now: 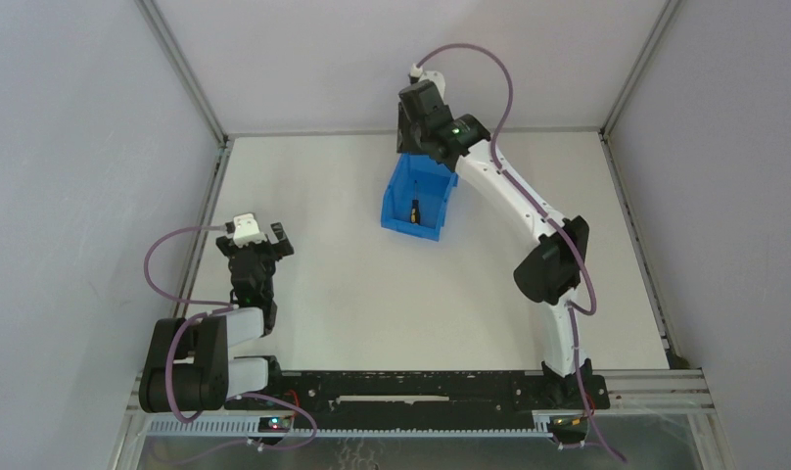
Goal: Put the screwdriver in the bin
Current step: Reset both arms
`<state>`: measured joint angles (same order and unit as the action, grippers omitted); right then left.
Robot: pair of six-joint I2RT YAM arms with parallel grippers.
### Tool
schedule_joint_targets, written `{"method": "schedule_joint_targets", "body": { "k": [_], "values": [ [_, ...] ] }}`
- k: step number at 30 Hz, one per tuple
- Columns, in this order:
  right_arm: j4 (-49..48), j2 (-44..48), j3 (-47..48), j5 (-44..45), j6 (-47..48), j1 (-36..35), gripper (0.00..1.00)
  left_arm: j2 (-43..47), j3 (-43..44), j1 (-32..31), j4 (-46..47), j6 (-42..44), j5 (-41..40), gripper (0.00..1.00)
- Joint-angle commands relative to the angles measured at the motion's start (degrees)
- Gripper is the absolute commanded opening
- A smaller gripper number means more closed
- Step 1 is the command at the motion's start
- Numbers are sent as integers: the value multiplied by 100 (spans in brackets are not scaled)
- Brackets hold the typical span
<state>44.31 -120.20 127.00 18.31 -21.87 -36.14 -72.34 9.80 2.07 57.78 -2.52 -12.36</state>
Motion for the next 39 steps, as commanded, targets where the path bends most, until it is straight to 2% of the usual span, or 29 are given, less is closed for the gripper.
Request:
{"method": "schedule_joint_targets", "body": {
  "k": [1,4,5,6,7,15,21,28,33,39],
  "values": [
    [386,449,755,333,387,-198,55,38,152,30,199,112,-71,100],
    [435,547,1029,540,602,-323,71,41,153,31,199,116,-68,100],
    [411,602,1058,607,653,-350,79,36,150,30,199,112,-70,100],
    [371,662,1063,660,698,-375,93,35,146,24,196,112,-72,100],
    [357,715,1064,687,730,-396,99,36,146,27,198,112,-66,100],
    [363,1120,975,759,970,-420,100,35,153,31,199,112,-66,100],
    [244,1706,288,672,1175,-156,100,42,147,29,199,113,-67,100],
    [49,2576,-878,104,1232,669,100,36,145,30,199,112,-69,100],
    [-138,3135,-1758,-551,1408,1588,100,41,149,24,199,114,-67,100],
    [-168,3535,-2263,-957,1799,2451,100,41,150,31,199,112,-69,100]
  ]
}}
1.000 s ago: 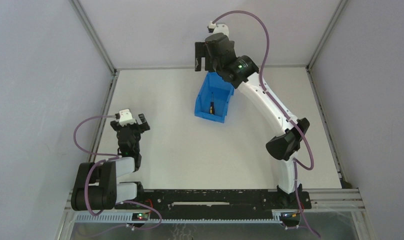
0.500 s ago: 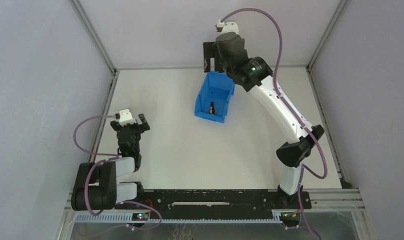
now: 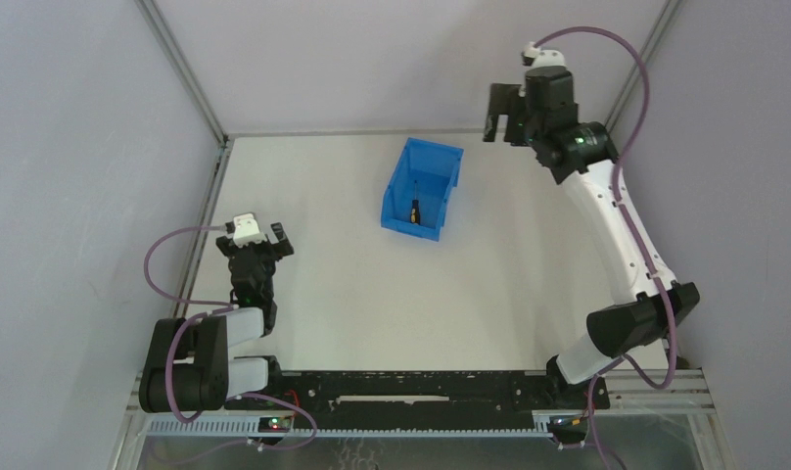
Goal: Put the screwdriver in the bin
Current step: Reset both arms
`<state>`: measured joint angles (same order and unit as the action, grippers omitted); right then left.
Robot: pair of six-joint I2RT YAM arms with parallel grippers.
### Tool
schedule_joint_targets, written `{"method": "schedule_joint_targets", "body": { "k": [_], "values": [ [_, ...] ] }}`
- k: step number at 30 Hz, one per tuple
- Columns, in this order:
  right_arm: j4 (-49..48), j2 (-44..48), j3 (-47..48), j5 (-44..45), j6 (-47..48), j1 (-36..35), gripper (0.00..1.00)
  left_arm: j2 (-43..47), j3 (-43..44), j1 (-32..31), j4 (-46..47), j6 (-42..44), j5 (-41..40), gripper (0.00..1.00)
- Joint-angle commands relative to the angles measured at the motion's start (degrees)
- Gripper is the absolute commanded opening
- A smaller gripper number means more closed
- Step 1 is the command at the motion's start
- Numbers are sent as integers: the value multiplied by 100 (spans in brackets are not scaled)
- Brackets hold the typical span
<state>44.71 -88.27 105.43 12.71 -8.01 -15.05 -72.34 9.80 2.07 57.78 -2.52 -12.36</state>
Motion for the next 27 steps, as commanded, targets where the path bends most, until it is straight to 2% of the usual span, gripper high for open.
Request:
{"method": "schedule_joint_targets", "body": {
  "k": [1,7,12,27],
  "values": [
    [-150,341,-124,-374,491,437,100,37,145,31,199,112,-72,100],
    [-20,312,-188,-481,791,1026,100,39,152,24,199,112,-72,100],
    [-269,467,-456,-846,936,1367,100,36,149,29,199,112,-74,100],
    [-482,576,-668,-1177,916,1469,100,37,151,31,199,112,-73,100]
  ]
}}
